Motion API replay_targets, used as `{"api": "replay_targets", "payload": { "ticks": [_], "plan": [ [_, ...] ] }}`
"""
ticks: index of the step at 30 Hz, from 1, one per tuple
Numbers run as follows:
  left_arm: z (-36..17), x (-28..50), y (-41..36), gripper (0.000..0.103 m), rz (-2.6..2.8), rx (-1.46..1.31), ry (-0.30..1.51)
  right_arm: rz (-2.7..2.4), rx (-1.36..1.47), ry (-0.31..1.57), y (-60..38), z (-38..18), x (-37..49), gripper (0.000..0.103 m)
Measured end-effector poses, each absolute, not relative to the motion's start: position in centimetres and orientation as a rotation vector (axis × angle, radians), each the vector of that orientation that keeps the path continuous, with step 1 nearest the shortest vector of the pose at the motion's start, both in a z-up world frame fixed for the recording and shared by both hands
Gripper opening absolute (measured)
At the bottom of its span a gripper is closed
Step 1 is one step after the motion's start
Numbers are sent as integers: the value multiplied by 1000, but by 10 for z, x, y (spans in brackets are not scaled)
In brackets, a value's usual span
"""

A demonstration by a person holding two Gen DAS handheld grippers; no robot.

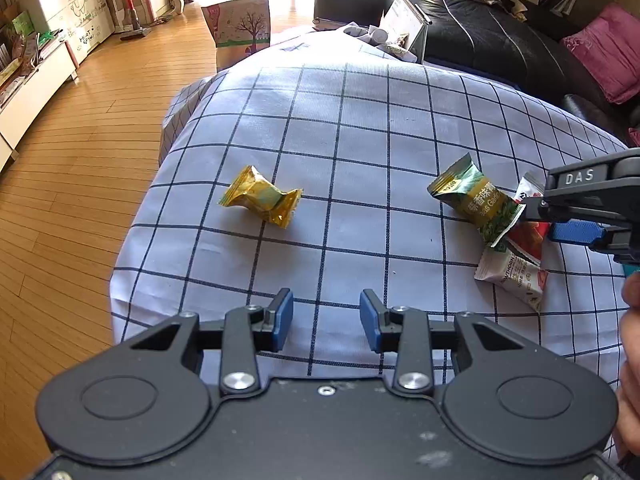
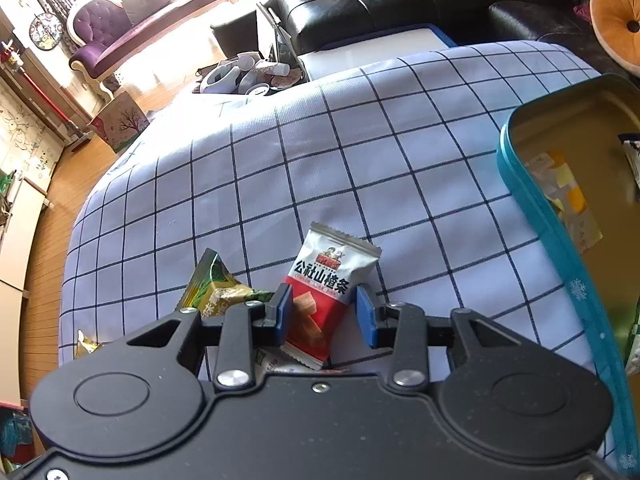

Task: Organize snacks
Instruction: 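Grasp the red hawthorn-strip packet with the right gripper, then grasp the gold-wrapped candy with the left gripper while the right holds the red packet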

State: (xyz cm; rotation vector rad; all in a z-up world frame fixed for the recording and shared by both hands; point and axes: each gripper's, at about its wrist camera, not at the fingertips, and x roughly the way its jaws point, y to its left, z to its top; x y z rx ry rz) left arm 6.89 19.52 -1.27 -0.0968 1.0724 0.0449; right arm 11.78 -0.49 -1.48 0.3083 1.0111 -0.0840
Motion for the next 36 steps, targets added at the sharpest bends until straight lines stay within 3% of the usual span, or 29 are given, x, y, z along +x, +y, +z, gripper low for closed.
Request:
{"api": "replay_targets", "payload": {
  "ticks": [18,23,36],
  "plan": [
    [1,64,211,38,47,-155,1024,-110,85,949,33,-22,124,53],
    [3,65,218,38,69,-166,1014,-86,67,959,28,-21,118,45],
    [9,87,236,39,146,-226,1006,-53,107,943,4,-3,96,44]
  ]
}}
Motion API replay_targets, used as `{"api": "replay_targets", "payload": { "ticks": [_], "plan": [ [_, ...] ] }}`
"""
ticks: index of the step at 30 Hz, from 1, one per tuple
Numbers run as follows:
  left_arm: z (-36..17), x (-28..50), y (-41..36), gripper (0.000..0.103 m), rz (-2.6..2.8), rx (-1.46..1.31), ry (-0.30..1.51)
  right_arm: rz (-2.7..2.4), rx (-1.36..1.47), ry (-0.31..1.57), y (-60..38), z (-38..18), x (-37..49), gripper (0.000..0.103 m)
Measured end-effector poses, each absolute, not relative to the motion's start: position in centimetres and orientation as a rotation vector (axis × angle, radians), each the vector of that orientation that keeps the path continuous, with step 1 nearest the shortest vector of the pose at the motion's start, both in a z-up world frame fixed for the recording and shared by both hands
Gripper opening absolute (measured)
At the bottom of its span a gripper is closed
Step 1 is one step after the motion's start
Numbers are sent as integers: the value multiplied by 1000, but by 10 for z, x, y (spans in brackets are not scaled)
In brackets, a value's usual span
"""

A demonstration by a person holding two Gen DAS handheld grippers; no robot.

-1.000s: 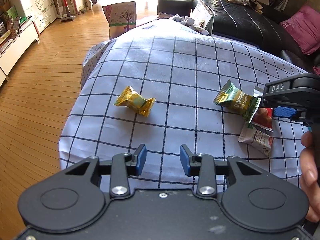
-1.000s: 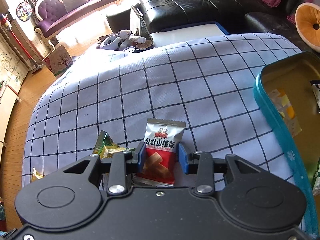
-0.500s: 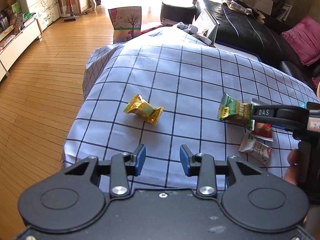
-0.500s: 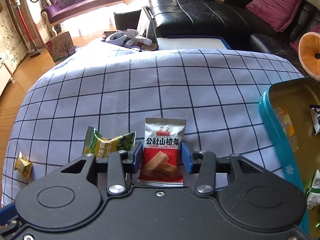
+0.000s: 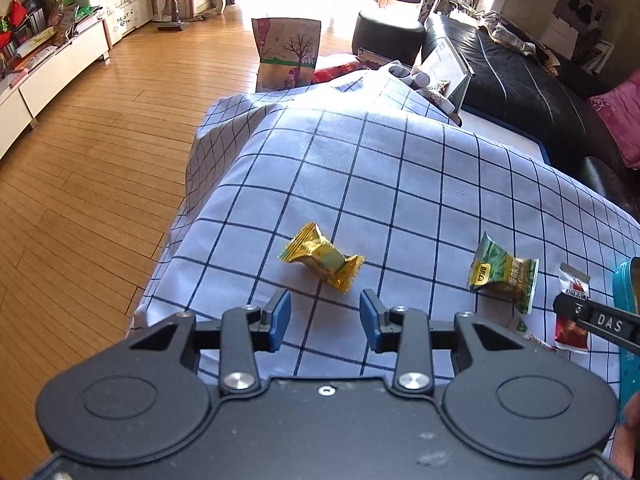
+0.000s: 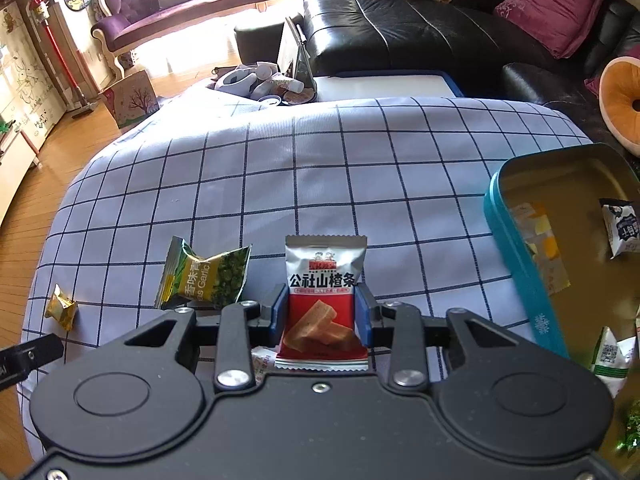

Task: Organize snacks
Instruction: 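Grasp the gold-wrapped candy with the left gripper while the right holds the red packet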

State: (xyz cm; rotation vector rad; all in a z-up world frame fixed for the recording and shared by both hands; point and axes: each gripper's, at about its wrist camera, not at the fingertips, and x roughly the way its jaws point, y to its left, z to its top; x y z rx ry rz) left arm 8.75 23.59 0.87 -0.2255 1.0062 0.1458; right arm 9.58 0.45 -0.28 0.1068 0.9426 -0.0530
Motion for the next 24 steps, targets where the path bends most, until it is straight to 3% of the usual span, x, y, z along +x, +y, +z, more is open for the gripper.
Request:
{"api": "replay_targets", "payload": {
  "ticks": [20,22,24],
  "plan": [
    [-12,136,225,39,263,-206,1025,10,57,900,-13,6,71,44],
    [-11,135,222,33,281,-192,1023,15,52,900,-14,7,70,44],
    [-11,134,219,21,276,-183,1028,16,48,899,-15,7,69,44]
  ]
}}
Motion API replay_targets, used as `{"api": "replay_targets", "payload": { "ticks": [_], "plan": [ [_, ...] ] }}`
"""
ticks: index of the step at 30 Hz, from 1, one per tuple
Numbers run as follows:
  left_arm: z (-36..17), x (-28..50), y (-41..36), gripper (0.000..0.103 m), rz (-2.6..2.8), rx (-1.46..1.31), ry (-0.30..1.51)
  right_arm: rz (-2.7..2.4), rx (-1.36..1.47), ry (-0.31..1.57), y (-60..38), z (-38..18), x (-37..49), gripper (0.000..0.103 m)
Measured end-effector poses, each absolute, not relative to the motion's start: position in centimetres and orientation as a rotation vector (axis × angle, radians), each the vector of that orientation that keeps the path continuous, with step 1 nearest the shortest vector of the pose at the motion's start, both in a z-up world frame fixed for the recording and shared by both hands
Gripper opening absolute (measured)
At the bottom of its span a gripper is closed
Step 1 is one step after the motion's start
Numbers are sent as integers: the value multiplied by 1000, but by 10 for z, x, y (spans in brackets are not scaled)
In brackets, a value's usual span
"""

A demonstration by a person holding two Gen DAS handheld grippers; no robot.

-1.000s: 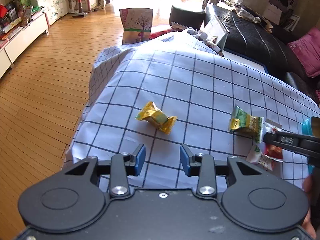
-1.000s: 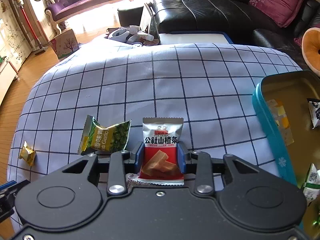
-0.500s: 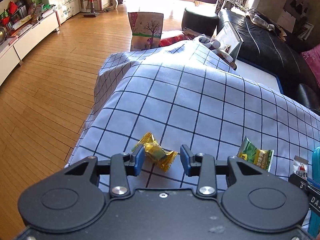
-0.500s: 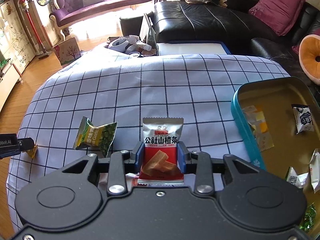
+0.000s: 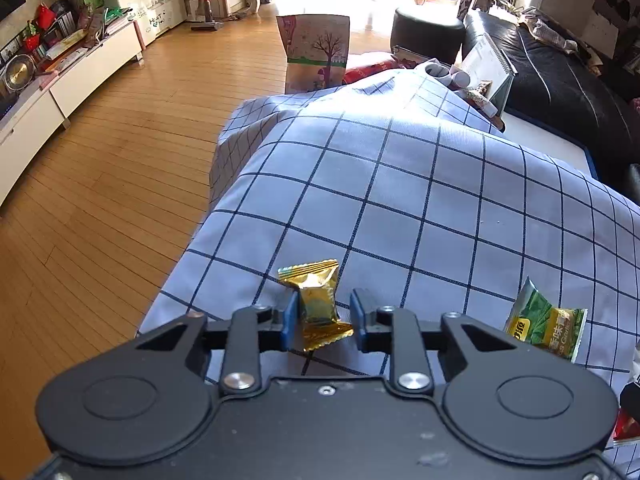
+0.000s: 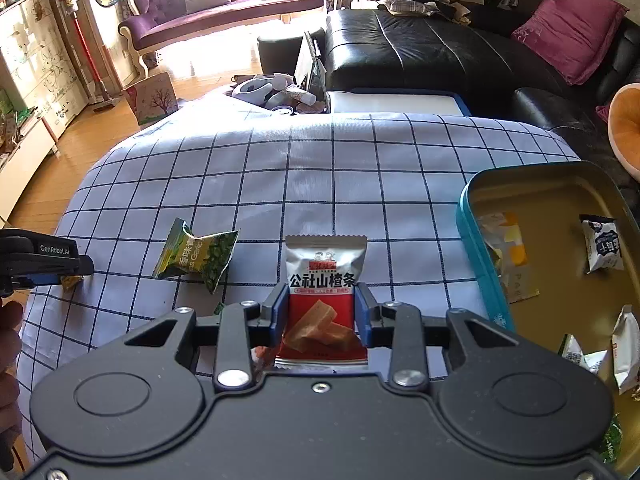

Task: Organize snacks
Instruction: 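Grasp the gold-wrapped candy with the left gripper while the right holds the red packet, then lift the gold candy with the left gripper while the right carries the red packet toward the tin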

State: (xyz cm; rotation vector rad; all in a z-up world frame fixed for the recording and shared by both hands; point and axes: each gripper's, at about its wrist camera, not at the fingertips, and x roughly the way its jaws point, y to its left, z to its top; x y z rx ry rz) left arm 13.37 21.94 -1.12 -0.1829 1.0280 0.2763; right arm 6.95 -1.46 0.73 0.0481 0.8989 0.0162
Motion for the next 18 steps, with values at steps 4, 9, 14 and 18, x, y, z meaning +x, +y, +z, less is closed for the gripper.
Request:
{"api": "replay_targets", "payload": {
  "ticks": [4,9,14,18],
  "plan": [
    [-11,133,208,17,232,-148,1042,11,60,895,-20,10,69,44],
    [-12,129,179,17,78,-112,1080,6,97,905,-28,11,71,44],
    [-13,116,146,18,-92,-81,1103,-3,117,914,-34,11,72,44],
    [-20,101,125,20,-130,8,1094,-4,142,913,-41,13,72,44]
  ]
}}
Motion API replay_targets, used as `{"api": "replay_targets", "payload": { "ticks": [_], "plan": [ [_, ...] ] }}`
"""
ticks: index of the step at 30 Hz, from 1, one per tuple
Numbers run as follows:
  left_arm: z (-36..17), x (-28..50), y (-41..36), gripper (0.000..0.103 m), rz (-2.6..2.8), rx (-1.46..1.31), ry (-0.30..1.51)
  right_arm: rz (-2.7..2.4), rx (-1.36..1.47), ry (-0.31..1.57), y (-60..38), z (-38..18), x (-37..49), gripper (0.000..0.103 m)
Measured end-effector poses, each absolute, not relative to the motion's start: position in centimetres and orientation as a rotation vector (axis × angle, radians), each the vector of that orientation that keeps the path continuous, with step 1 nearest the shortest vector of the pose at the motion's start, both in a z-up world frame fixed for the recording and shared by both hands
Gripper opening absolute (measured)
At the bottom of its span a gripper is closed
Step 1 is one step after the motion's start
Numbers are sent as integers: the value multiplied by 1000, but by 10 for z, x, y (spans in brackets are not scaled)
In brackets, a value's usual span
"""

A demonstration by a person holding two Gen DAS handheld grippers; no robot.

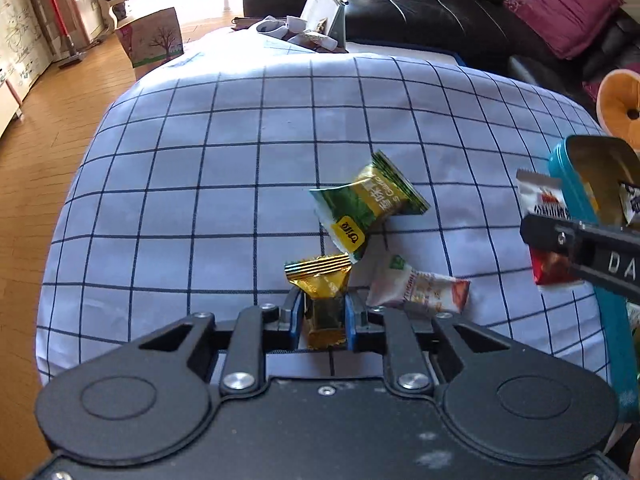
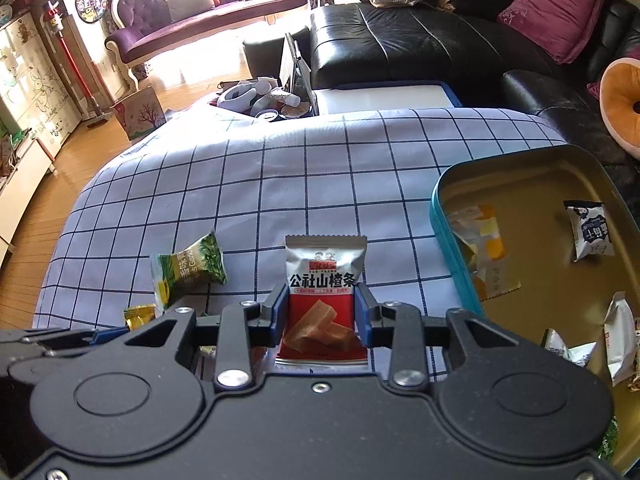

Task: Organize snacks
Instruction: 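Lift the gold candy with the left gripper while the right carries the red packet toward the tin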

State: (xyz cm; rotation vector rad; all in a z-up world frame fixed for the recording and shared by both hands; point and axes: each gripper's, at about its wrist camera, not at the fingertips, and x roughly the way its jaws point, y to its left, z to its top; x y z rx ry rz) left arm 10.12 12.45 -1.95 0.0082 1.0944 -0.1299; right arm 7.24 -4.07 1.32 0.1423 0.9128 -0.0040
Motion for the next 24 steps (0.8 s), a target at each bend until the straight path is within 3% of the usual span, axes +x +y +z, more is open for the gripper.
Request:
{"api": "replay_targets", "payload": {
  "ticks": [12,13,15,17,24],
  "plan": [
    [-25,86,109,31,-72,52,1040,-6,189,905,-55,19,70,44],
    [-25,85,109,34,-59,55,1038,-7,191,906,-55,19,71,44],
    [-25,83,110,63,1,61,1036,-10,194,909,-57,19,71,44],
    [-26,86,114,74,52,50,1053,-14,194,913,-59,17,72,44],
    [-22,89,129,72,35,-62,1052,-31,213,925,-67,15,74,44]
  ]
}}
